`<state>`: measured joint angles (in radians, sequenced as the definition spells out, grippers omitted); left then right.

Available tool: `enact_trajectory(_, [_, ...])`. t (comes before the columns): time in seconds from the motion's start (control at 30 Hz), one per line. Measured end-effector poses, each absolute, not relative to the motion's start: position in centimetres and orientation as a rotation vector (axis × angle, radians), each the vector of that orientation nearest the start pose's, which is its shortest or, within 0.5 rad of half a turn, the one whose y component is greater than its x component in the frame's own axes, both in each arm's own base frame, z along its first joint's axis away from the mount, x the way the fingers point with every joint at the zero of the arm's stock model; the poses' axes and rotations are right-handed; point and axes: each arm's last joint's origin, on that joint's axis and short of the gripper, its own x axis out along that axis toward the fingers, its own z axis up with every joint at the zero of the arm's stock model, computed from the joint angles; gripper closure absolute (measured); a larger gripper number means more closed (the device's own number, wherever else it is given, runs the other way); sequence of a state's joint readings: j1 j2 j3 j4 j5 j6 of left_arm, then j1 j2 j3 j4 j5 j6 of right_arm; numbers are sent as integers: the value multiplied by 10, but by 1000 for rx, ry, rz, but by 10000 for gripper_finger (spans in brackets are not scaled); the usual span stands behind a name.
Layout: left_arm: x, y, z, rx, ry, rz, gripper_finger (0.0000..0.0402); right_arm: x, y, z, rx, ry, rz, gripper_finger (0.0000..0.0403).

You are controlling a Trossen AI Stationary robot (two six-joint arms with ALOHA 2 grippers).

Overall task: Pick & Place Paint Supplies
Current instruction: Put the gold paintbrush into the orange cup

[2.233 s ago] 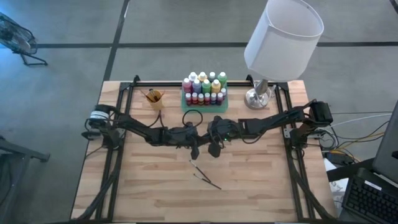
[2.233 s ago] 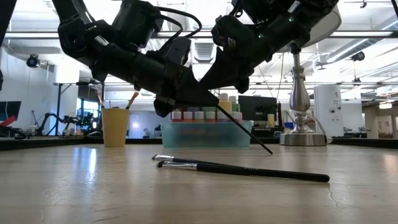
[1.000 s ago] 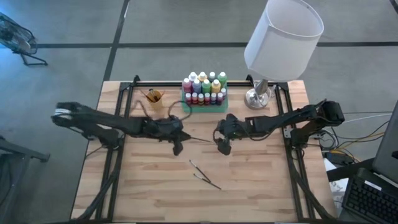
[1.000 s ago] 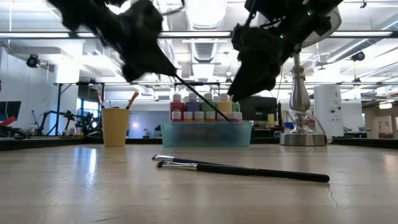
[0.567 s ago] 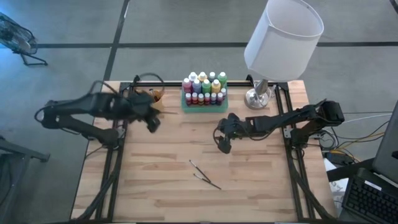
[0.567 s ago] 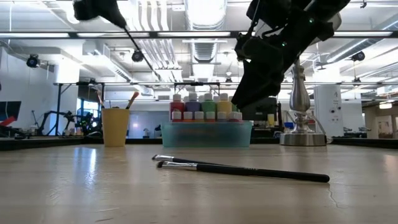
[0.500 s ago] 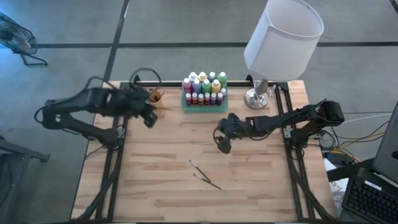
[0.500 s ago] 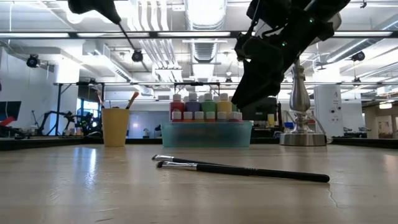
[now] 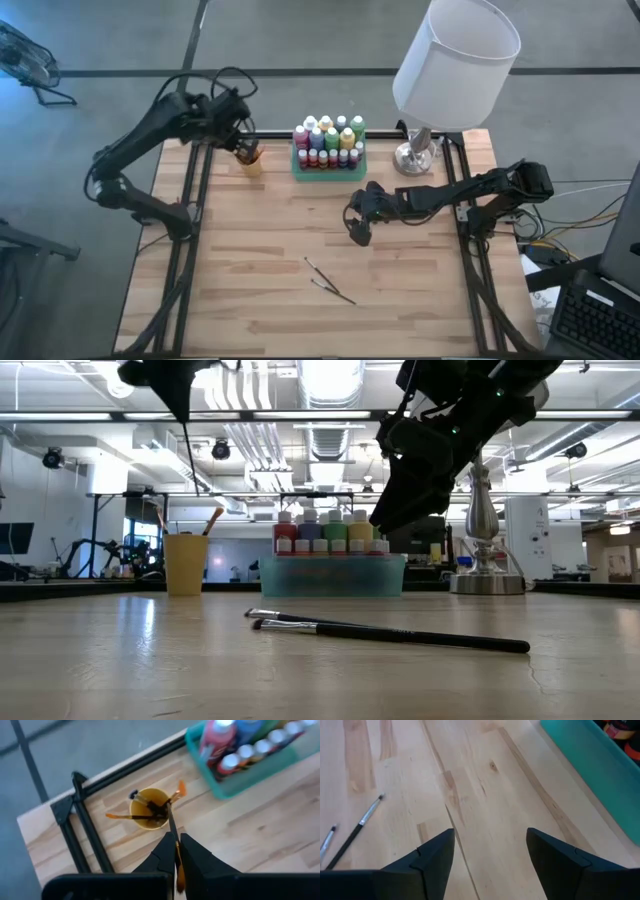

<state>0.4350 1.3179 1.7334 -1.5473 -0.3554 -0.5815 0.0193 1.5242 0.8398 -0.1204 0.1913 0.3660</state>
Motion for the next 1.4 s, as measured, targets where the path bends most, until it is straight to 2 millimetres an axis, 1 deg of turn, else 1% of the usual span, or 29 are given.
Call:
enact_trajectory(0.13, [180, 120, 413, -583, 1009, 1053, 391, 300, 0, 186, 259, 772, -309, 153])
enact_trajectory(0.23, [185, 137, 404, -596, 1059, 1077, 391, 298, 0, 182, 257, 786, -312, 147])
enact_trajectory(0.33, [191, 150, 396, -609, 1095, 1081, 391, 297, 0, 181, 256, 791, -313, 141])
enact_trajectory(0.47, [200, 162, 384, -638, 1139, 1078, 391, 297, 0, 181, 256, 790, -314, 136])
enact_trajectory(0.57, [207, 170, 376, -660, 1171, 1071, 391, 297, 0, 181, 256, 790, -314, 136])
enact_trajectory(0.73, [216, 182, 363, -688, 1213, 1066, 391, 296, 0, 180, 255, 793, -314, 153])
enact_trajectory(0.93, [224, 194, 351, -707, 1209, 1068, 391, 295, 0, 178, 254, 803, -315, 172])
enact_trajectory(1.03, [227, 197, 340, -738, 1201, 1037, 391, 295, 0, 178, 254, 804, -314, 176])
enact_trajectory(1.1, [225, 198, 331, -754, 1226, 1021, 391, 295, 0, 177, 254, 805, -314, 176])
enact_trajectory(1.23, [216, 201, 314, -781, 1284, 1040, 391, 295, 0, 177, 254, 806, -314, 167])
enact_trajectory(1.4, [214, 205, 294, -802, 1249, 1006, 391, 295, 0, 177, 254, 807, -314, 149])
